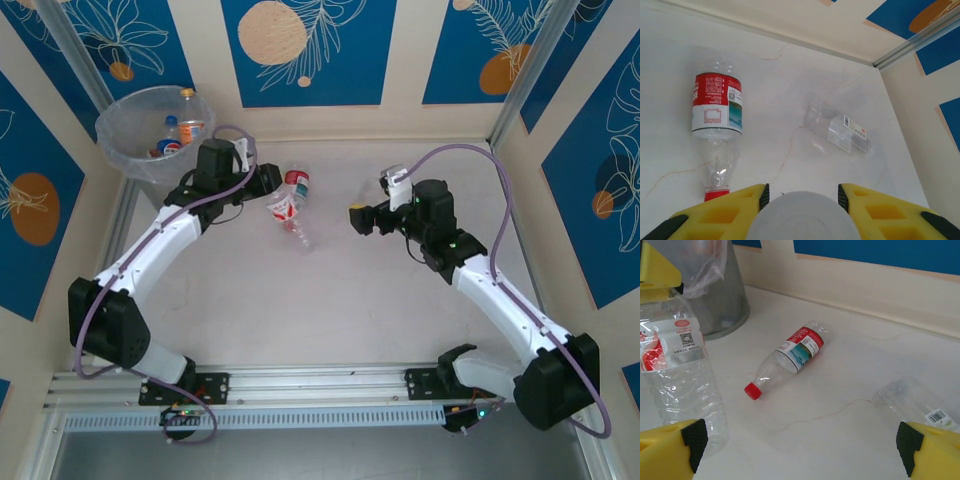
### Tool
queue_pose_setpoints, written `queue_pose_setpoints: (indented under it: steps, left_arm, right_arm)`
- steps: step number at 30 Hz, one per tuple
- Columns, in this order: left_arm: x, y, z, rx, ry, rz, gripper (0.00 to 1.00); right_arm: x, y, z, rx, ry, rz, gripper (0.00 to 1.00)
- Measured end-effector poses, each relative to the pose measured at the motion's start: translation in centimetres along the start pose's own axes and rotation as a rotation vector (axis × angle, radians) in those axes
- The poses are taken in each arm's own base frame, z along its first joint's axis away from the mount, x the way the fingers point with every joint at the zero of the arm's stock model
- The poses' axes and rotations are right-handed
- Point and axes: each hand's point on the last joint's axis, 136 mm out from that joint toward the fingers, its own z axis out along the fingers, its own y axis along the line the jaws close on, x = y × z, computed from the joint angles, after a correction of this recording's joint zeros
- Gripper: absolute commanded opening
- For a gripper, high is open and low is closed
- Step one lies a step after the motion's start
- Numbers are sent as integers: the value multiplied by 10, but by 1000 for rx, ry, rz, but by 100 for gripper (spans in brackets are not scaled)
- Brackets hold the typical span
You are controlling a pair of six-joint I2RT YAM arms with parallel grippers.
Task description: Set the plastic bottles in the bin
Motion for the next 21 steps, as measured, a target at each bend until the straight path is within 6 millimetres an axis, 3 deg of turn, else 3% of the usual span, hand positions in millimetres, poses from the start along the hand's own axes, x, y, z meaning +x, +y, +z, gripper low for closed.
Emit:
queue_pose_setpoints:
  steps: [5, 12, 17, 21]
  left_arm:
    - [-35, -9, -25, -20, -43, 64, 40]
    - [-121, -11, -71, -35, -214, 123, 40]
    - [-166, 2, -93, -75, -305, 130, 41]
    - [-203, 26, -112, -118, -407, 113, 42]
  right_arm:
    - [6, -14, -3, 47, 22, 93, 99]
    - [10, -23, -3, 80, 32, 159, 99]
    - [16, -26, 1, 87, 52, 174, 99]
    - [19, -26, 4, 86, 63, 179, 99]
